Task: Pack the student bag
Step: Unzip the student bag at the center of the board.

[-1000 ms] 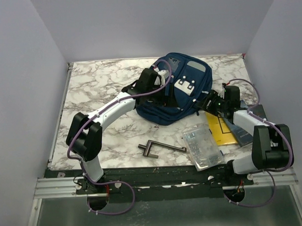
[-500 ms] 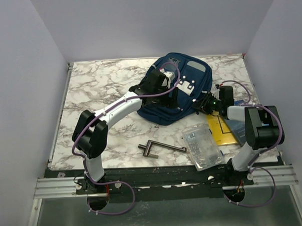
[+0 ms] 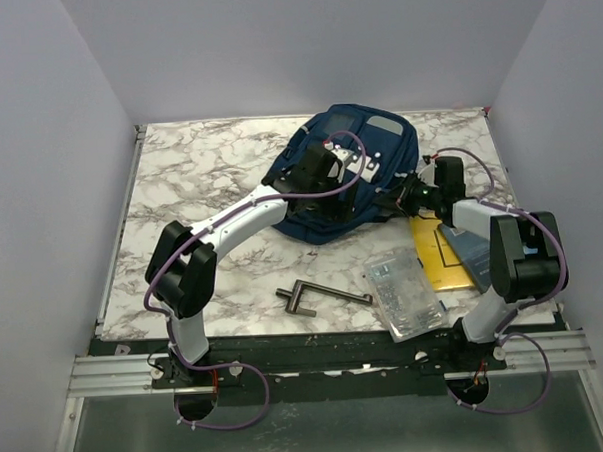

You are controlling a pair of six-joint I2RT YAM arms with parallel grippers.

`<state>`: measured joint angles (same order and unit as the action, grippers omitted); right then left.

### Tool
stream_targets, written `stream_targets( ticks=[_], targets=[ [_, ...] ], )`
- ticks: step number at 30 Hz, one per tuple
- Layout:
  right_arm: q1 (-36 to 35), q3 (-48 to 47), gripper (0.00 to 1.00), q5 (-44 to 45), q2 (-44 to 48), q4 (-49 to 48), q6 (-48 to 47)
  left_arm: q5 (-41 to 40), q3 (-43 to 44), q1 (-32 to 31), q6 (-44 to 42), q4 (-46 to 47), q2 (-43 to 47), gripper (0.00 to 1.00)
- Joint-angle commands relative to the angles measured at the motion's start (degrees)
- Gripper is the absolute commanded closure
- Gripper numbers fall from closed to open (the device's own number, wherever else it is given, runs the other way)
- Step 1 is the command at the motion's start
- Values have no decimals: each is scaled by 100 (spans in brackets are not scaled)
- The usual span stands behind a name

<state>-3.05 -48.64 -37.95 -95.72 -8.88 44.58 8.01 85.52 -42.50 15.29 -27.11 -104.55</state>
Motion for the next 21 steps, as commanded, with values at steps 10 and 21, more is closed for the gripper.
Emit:
stream_targets(
  ticks=[10, 21],
  targets=[
    [-122, -369, 100, -1171, 483, -380, 978, -203, 978, -224, -254, -354, -388, 22],
    [-384, -320, 100, -963, 660, -836, 1729, -384, 1451, -311, -226, -488, -727, 30]
  ],
)
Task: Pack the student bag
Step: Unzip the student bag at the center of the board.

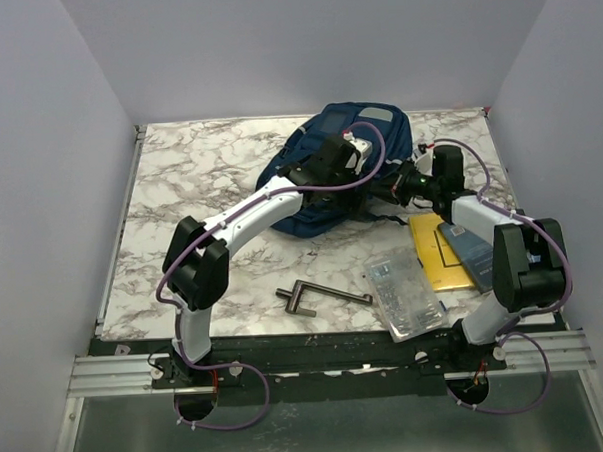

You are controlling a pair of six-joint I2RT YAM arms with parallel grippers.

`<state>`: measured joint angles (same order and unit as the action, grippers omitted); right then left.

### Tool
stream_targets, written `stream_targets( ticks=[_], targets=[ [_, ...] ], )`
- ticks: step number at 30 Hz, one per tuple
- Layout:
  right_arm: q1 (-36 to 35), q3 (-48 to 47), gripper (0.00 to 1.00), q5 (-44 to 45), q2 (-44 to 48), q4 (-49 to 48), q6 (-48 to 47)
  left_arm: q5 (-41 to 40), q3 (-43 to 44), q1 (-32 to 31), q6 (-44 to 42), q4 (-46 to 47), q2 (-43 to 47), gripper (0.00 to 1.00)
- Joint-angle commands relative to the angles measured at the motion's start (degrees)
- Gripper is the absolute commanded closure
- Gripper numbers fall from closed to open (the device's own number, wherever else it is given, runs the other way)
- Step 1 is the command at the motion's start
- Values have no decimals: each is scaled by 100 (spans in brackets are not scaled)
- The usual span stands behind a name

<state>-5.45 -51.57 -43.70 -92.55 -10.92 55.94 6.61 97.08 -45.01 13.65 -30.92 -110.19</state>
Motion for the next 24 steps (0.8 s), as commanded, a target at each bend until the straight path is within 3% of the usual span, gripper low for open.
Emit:
stream_targets(
  ticks=[1, 3, 8, 10, 11, 12, 13, 16, 18, 24],
  targets=[
    [-165, -16, 100, -349, 364, -689, 668, -283, 303, -60, -64, -108, -177, 32],
    [-222, -34, 100, -245, 417, -694, 729, -339, 324, -60, -81, -105, -239, 45],
    [-289, -181, 100, -94, 490, -232, 269, -617, 432, -25, -140, -146, -283, 100],
    [-277, -383, 95, 13, 508, 236, -477, -433, 454, 70, -87, -160, -223, 100],
    [-281, -633, 79, 202, 518, 705, -1339, -240, 425, 132, -48, -145, -155, 100],
    [-280, -806, 69, 403, 546, 1220, -2235, -90, 397, 164, -40, -118, -105, 100],
    [-281, -782, 66, 611, 637, 1346, -3061, 70, 395, 192, -55, -108, -62, 100],
    [-281, -254, 62, 950, 1075, 671, -4383, 394, 331, 296, 71, -99, 77, 100],
    [-281, 172, 57, 977, 1272, 43, -4620, 629, 295, 377, 183, -85, 167, 100],
    [-280, 574, 58, 273, 1212, -1012, -4659, 1014, 191, 579, 328, -81, 381, 100]
  ],
)
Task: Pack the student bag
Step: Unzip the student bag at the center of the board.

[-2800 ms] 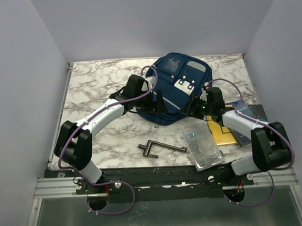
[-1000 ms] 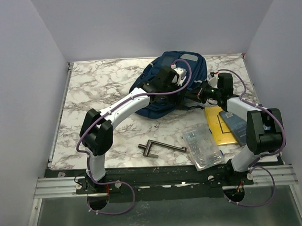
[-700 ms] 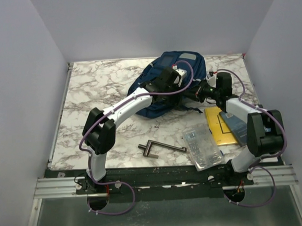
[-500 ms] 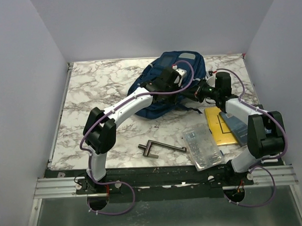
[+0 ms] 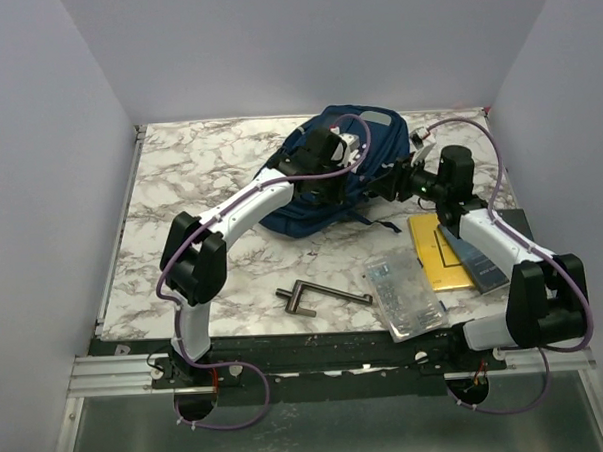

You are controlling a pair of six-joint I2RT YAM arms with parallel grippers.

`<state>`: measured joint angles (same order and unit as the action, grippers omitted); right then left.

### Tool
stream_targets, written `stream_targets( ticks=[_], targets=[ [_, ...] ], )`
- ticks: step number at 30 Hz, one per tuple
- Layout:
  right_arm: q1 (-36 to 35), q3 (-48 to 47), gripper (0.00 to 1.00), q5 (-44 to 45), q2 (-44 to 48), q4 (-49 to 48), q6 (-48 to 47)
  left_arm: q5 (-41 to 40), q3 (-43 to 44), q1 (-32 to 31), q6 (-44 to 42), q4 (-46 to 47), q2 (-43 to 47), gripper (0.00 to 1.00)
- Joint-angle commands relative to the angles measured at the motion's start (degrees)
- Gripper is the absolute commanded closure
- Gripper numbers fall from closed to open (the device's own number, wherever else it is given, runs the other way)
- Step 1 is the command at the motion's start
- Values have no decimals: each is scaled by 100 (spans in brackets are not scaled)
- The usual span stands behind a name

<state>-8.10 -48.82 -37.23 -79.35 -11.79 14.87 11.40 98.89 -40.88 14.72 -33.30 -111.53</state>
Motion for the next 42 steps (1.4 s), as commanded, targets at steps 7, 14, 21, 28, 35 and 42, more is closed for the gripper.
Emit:
stream_targets(
  ticks=[7, 14, 21, 28, 35, 42],
  targets=[
    [-16, 676, 60, -678, -287, -1408, -324, 858, 84, 255, 399, 170, 597, 100],
    [-16, 1019, 55, -741, -473, -2456, 137, 1012, 214, 256, 486, 141, 619, 100],
    [0, 919, 49, -456, -844, -2622, 154, 1049, 246, 262, 505, 113, 648, 100],
    [38, 1020, 42, -437, -1029, -2917, 241, 1107, 285, 298, 523, 78, 676, 100],
    [54, 933, 43, -855, -1447, -3445, 312, 1189, 315, 307, 541, 65, 702, 100],
    [54, 970, 47, -987, -1588, -4182, 538, 1242, 297, 312, 558, 60, 706, 100]
  ],
)
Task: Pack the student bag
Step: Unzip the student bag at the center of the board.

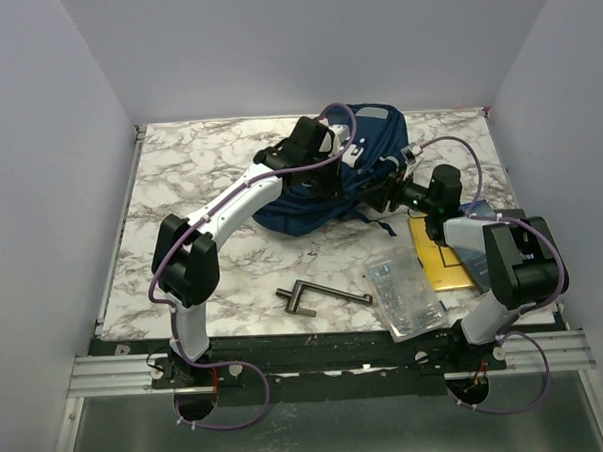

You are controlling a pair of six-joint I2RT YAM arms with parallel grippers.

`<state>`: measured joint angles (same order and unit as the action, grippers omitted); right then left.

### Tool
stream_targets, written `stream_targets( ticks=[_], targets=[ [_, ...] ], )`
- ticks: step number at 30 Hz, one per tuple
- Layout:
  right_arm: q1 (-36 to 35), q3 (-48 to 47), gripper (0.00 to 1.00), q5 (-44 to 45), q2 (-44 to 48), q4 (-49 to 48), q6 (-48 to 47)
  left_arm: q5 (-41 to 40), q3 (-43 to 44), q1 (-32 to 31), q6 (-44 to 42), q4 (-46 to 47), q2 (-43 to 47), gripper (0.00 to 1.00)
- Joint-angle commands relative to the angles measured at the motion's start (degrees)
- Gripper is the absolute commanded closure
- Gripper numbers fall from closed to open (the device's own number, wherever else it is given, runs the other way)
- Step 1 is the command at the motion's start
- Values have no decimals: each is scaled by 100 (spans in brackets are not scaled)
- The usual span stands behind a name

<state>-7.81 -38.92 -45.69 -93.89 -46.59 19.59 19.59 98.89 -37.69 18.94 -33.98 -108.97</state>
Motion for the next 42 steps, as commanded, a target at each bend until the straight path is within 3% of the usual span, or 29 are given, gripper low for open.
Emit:
stream_targets(
  ticks=[1, 8, 14, 19, 21, 26, 30, 32, 36, 40, 41, 42],
  targets=[
    [27, -41, 48, -149, -151, -728, 70, 422, 297, -3, 145, 128, 455, 100],
    [26, -12, 81, -441, -214, -1156, 175, 493, 342, 1, 198, 128, 435, 100],
    [26, 167, 99, -654, -169, -1826, 553, 559, 258, 141, 325, 193, 475, 100],
    [15, 334, 100, -513, -155, -2039, 865, 714, 142, 309, 550, 316, 528, 100],
    [-40, 341, 100, -300, 11, -1582, 879, 734, 95, 357, 663, 427, 545, 100],
    [-558, 65, 100, 637, 874, 1161, -311, 727, 113, 385, 923, 585, 416, 100],
    [-2039, -475, 100, 2218, 1454, 3577, -1624, 678, -60, 388, 1109, 806, 390, 100],
    [-2621, -731, 100, 2509, 1392, 4260, -1873, 660, -177, 385, 1198, 949, 436, 100],
    [-2674, -124, 100, 2576, 1659, 3680, -1328, 619, -380, 385, 1158, 1038, 550, 100],
    [-2672, -349, 100, 2053, 1392, 3709, -699, 782, -572, 385, 1160, 1092, 572, 100],
    [-2672, -397, 95, 1941, 1301, 3688, -414, 837, -612, 386, 1142, 1114, 585, 100],
    [-2663, -444, 76, 1896, 1250, 3718, -9, 857, -656, 386, 1120, 1117, 615, 100]
  ],
)
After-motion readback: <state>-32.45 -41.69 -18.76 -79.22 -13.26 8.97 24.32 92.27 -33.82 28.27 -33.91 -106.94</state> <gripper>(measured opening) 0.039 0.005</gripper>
